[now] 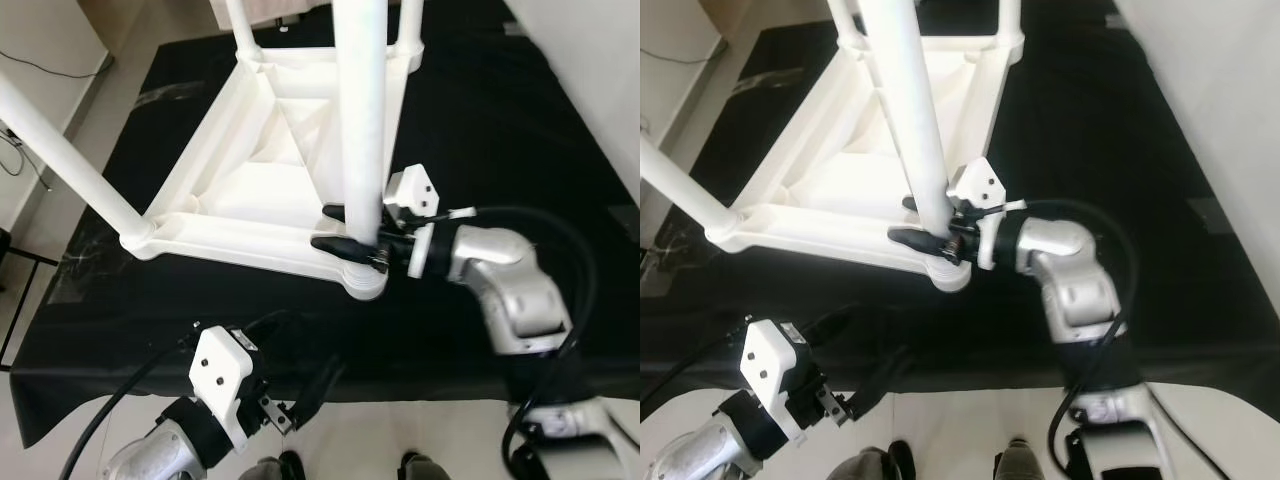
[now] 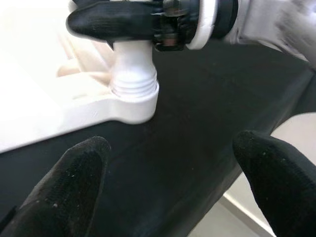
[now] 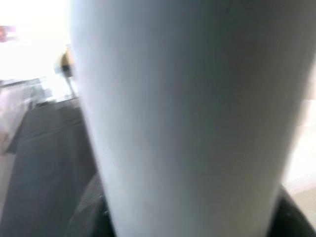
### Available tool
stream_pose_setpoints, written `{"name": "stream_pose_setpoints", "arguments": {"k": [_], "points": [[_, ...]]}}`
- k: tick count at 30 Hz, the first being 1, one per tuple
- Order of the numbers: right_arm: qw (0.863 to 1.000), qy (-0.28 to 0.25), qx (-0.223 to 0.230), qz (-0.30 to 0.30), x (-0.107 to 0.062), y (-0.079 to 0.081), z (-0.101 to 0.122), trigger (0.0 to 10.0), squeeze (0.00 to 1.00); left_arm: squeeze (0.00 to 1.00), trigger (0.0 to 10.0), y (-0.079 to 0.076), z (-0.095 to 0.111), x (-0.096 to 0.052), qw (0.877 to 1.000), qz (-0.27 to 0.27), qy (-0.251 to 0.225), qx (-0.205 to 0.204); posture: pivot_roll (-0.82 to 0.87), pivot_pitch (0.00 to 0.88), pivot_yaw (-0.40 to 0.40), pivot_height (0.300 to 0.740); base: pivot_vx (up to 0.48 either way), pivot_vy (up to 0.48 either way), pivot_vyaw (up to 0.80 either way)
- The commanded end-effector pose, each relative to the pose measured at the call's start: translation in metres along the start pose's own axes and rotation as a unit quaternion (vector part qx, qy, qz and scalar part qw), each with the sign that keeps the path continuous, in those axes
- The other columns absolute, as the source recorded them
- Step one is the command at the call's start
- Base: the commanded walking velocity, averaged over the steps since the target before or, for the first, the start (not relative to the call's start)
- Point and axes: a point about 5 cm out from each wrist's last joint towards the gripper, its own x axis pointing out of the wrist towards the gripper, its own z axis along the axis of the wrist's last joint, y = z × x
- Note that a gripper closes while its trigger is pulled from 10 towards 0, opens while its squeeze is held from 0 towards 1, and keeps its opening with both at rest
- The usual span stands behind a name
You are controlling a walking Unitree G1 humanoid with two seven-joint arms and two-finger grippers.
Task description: Building children table
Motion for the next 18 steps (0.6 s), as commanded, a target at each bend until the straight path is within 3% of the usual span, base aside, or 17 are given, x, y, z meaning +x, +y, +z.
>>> {"name": "stream_pose_setpoints", "arguments": {"k": [1,2,3,4,7,11,12,14,15,16,17,18], "points": [[0.981,0.097,0.024,-0.165,-0.019,-0.007,-0.029,0.0,0.0,0.0,10.0,0.0,-0.002,-0.003,1.0,0.001,0.004,-0.008,-0.07,0.294,0.119,0.74,0.0,0.0,0.0],[0.974,0.106,0.023,-0.197,-0.026,0.006,-0.031,0.0,0.0,0.0,10.0,0.0,-0.001,-0.003,1.0,0.001,0.003,-0.008,-0.07,0.294,0.124,0.74,0.0,0.0,0.0],[0.974,0.106,0.023,-0.197,-0.026,0.006,-0.031,0.0,0.0,0.0,10.0,0.0,-0.001,-0.003,1.0,0.001,0.003,-0.008,-0.07,0.294,0.124,0.74,0.0,0.0,0.0],[0.975,0.108,0.041,-0.19,-0.026,0.023,-0.032,0.0,0.0,0.0,10.0,0.001,-0.001,-0.003,1.0,0.001,0.004,-0.007,-0.07,0.299,0.136,0.74,0.0,0.0,0.0],[0.982,0.097,0.045,-0.154,-0.019,0.035,-0.031,0.0,0.0,0.0,10.0,0.001,-0.002,-0.003,1.0,-0.002,0.006,-0.007,-0.06,0.287,0.13,0.74,0.0,0.0,0.0],[0.985,0.091,0.05,-0.138,-0.013,0.039,-0.029,0.0,0.0,0.0,10.0,0.002,-0.003,-0.003,1.0,-0.002,0.006,-0.007,-0.07,0.282,0.13,0.74,0.0,0.0,0.0],[0.986,0.088,0.053,-0.131,-0.01,0.042,-0.027,5.3,0.0,0.0,10.0,0.002,-0.003,-0.003,1.0,0.0,0.006,-0.007,-0.07,0.284,0.127,0.74,0.0,0.0,0.0],[0.986,0.088,0.053,-0.131,-0.01,0.042,-0.027,5.3,0.0,0.0,10.0,0.002,-0.003,-0.003,1.0,0.0,0.006,-0.007,-0.07,0.284,0.127,0.74,0.0,0.0,0.0],[0.992,0.062,0.064,-0.088,-0.004,0.049,-0.018,10.0,0.0,0.0,10.0,0.003,-0.002,-0.002,1.0,0.002,0.004,-0.006,-0.07,0.281,0.126,0.74,0.0,0.0,0.0],[0.996,0.032,0.078,-0.035,0.001,0.058,-0.007,10.0,1.0,0.0,10.0,0.003,-0.002,-0.001,1.0,0.004,0.004,-0.005,-0.06,0.277,0.127,0.74,0.0,0.0,0.0],[0.996,0.0,0.086,0.011,0.005,0.062,0.004,10.0,1.0,0.0,10.0,0.003,-0.002,-0.001,1.0,0.005,0.003,-0.004,-0.06,0.277,0.127,0.74,0.0,0.0,0.0],[0.996,0.0,0.086,0.011,0.005,0.062,0.004,10.0,1.0,0.0,10.0,0.003,-0.002,-0.001,1.0,0.005,0.003,-0.004,-0.06,0.277,0.127,0.74,0.0,0.0,0.0]]}}
